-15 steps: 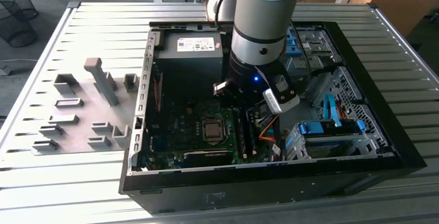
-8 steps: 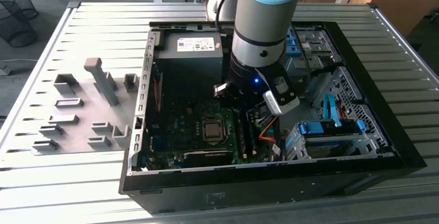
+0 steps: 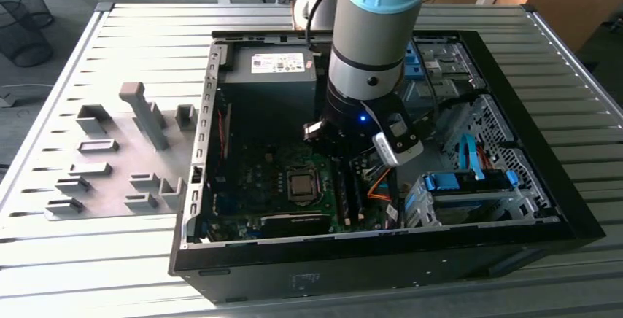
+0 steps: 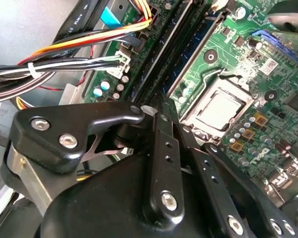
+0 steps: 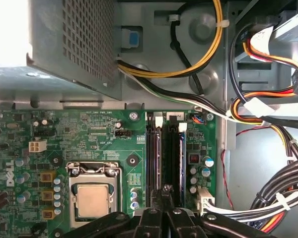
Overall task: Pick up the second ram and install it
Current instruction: 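Press down the second ram until it locks into place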
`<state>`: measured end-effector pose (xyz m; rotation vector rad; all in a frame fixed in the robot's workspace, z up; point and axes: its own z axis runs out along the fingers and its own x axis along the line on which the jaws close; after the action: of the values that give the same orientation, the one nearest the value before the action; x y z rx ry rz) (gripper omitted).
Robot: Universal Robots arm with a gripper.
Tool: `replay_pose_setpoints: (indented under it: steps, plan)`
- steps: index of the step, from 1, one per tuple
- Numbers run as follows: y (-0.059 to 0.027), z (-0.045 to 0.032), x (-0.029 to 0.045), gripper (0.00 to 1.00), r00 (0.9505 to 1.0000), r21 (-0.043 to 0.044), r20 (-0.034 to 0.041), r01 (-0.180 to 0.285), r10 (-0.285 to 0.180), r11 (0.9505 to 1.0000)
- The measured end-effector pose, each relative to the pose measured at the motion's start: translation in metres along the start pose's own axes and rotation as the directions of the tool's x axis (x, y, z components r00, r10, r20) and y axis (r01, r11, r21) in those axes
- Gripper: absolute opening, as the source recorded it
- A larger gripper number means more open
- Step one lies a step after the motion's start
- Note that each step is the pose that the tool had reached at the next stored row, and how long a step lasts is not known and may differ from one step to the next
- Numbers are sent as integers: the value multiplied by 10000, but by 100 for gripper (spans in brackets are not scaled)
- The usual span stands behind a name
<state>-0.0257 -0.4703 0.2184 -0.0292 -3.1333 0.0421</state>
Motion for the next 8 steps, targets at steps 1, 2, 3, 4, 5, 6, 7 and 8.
replay_pose_setpoints:
  steps: [1,2,3,4,5,6,7,8]
  plan:
    - [1,17,0,10,10000,-5,2,0,0,10000]
    - [1,32,0,10,10000,-5,2,0,0,10000]
    - [1,46,0,10,10000,0,-1,0,0,10000]
    - [3,49,-1,10,10000,13,-10,-1,1,10000]
    - [5,48,-2,10,10000,15,-12,0,0,10000]
    - [5,39,-2,10,10000,25,-17,0,0,10000]
    - [5,30,-2,10,10000,6,-9,0,0,10000]
    - [5,11,-1,10,10000,-32,3,-1,1,10000]
